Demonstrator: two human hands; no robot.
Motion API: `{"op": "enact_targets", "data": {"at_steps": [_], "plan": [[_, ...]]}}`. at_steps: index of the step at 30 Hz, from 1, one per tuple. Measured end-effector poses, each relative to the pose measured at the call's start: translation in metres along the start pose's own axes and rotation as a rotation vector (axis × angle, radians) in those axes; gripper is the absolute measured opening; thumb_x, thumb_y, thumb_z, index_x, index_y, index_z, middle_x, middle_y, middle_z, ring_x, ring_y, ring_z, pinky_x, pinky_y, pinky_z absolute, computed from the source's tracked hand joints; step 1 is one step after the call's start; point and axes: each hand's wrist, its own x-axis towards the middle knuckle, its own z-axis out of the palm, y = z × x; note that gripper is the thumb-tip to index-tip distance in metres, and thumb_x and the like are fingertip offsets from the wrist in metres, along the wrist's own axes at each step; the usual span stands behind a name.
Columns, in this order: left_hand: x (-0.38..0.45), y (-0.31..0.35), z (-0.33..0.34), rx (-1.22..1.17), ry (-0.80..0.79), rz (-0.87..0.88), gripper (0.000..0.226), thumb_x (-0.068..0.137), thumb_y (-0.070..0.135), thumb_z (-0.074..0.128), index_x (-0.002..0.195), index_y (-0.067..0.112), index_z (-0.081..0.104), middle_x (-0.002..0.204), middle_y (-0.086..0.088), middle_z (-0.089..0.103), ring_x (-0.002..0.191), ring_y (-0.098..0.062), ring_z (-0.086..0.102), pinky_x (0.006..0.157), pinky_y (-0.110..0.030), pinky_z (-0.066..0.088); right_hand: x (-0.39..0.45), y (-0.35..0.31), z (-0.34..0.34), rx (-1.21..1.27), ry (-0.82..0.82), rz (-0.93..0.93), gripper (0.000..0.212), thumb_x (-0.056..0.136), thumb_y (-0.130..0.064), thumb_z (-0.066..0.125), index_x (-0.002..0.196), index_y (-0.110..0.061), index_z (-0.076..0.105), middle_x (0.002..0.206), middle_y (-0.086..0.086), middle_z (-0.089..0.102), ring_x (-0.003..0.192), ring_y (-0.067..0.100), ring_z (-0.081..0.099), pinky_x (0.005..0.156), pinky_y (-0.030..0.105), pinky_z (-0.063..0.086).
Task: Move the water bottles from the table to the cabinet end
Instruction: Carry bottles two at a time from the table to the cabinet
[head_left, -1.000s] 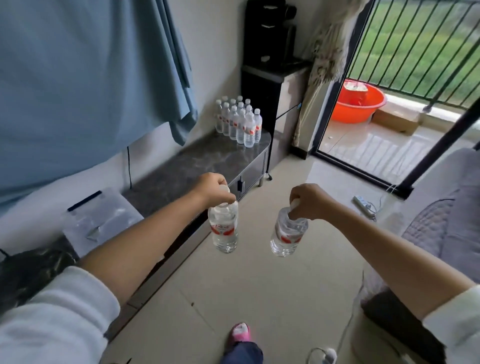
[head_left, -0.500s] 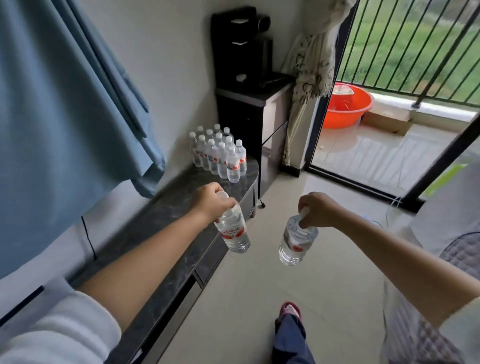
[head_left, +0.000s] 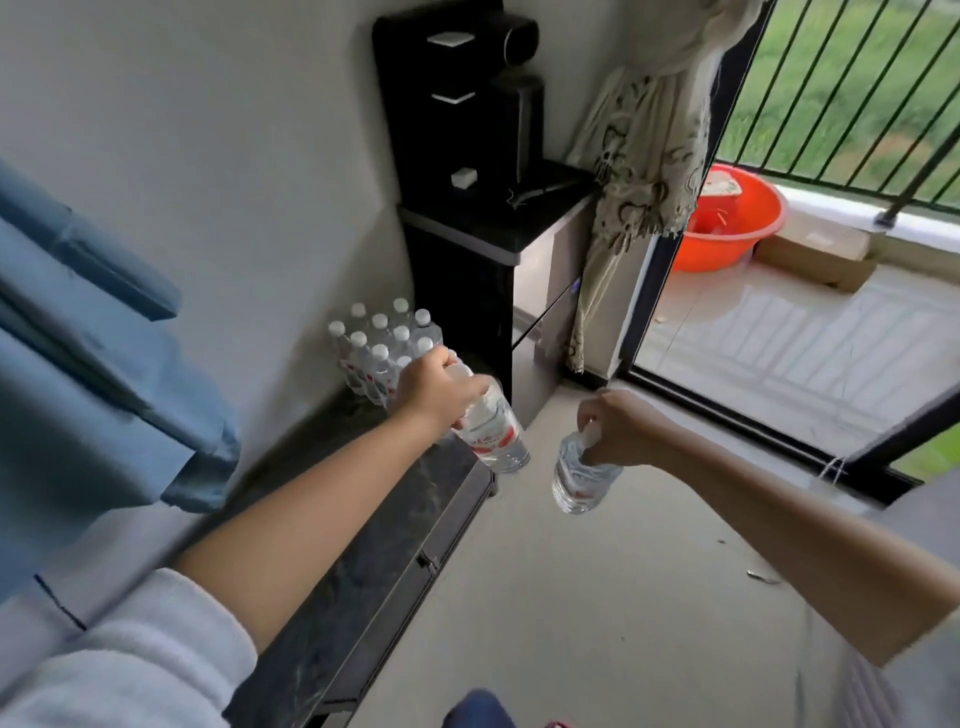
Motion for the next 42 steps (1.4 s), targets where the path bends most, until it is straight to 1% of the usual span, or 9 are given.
{"op": "enact_targets", "data": {"at_steps": [4,8,13,21,24,28,34,37,42], "plan": [[0.072,0.011,0.011,-0.059,0.045,0.015,0.033,0.079,0.021,0.064,0.059,0.021,0.038,0.063,0.004,0.048,0.032,-0.006,0.051,0.037,-0.015,0.035,0.062,0.012,-0.023,0.043,0.04,0.045,0.031,0.074,-0.015,0.065,0.105,-0.009,0.065,0.097,0.006,0.05,0.097,0.026,0.055,0.068,0.022,0.035],[0.156,0.018,0.014,-0.052,0.02,0.023,0.029,0.08,0.021,0.061,0.062,0.021,0.039,0.07,-0.001,0.052,0.05,-0.016,0.054,0.039,-0.018,0.036,0.131,0.016,-0.039,0.086,0.054,0.09,0.033,0.073,-0.016,0.068,0.106,-0.011,0.065,0.114,0.009,0.059,0.103,0.026,0.057,0.07,0.023,0.037],[0.249,0.013,0.011,-0.011,-0.054,0.005,0.028,0.083,0.022,0.06,0.065,0.019,0.039,0.07,0.0,0.052,0.053,-0.019,0.055,0.035,-0.017,0.038,0.203,0.012,-0.047,0.08,-0.018,0.121,0.036,0.075,-0.009,0.063,0.111,-0.01,0.063,0.103,0.006,0.048,0.086,0.016,0.043,0.056,0.022,0.034],[0.349,-0.026,0.029,0.164,-0.082,-0.084,0.025,0.08,0.021,0.06,0.066,0.017,0.04,0.063,0.004,0.046,0.069,-0.025,0.055,0.049,-0.026,0.034,0.302,0.006,-0.033,0.148,-0.094,0.13,0.036,0.078,-0.005,0.062,0.114,-0.009,0.062,0.099,0.001,0.035,0.086,0.018,0.043,0.072,0.023,0.04],[0.375,-0.05,0.048,0.214,-0.084,-0.153,0.018,0.079,0.023,0.061,0.078,0.014,0.046,0.082,-0.004,0.056,0.078,-0.029,0.059,0.064,-0.03,0.039,0.338,0.007,-0.018,0.164,-0.157,0.113,0.038,0.079,-0.005,0.062,0.117,-0.008,0.061,0.1,0.001,0.033,0.104,0.029,0.054,0.084,0.027,0.046],[0.402,-0.079,0.073,0.204,-0.135,-0.28,0.024,0.076,0.022,0.06,0.065,0.021,0.039,0.099,-0.015,0.065,0.081,-0.035,0.066,0.075,-0.042,0.056,0.376,0.011,0.005,0.169,-0.218,0.12,0.039,0.081,-0.002,0.058,0.12,-0.01,0.06,0.114,0.01,0.044,0.112,0.03,0.054,0.085,0.026,0.045],[0.42,-0.107,0.093,0.268,-0.212,-0.449,0.012,0.084,0.018,0.056,0.078,0.012,0.047,0.101,-0.009,0.064,0.086,-0.033,0.071,0.07,-0.029,0.051,0.409,0.014,0.035,0.111,-0.309,0.006,0.038,0.084,-0.002,0.052,0.122,-0.008,0.058,0.131,0.011,0.046,0.116,0.026,0.052,0.088,0.028,0.044],[0.425,-0.121,0.103,0.303,-0.245,-0.501,0.025,0.082,0.019,0.058,0.101,0.004,0.054,0.112,-0.015,0.063,0.093,-0.035,0.069,0.086,-0.037,0.056,0.42,0.018,0.047,0.071,-0.36,-0.043,0.035,0.084,-0.003,0.051,0.118,-0.005,0.059,0.127,0.012,0.047,0.112,0.029,0.055,0.088,0.033,0.046],[0.431,-0.134,0.115,0.318,-0.203,-0.551,0.031,0.08,0.018,0.058,0.106,0.001,0.055,0.108,-0.021,0.067,0.095,-0.038,0.068,0.084,-0.041,0.057,0.434,0.023,0.054,0.07,-0.375,-0.08,0.039,0.085,-0.004,0.053,0.123,-0.008,0.056,0.13,0.011,0.044,0.112,0.03,0.053,0.09,0.031,0.043]]}}
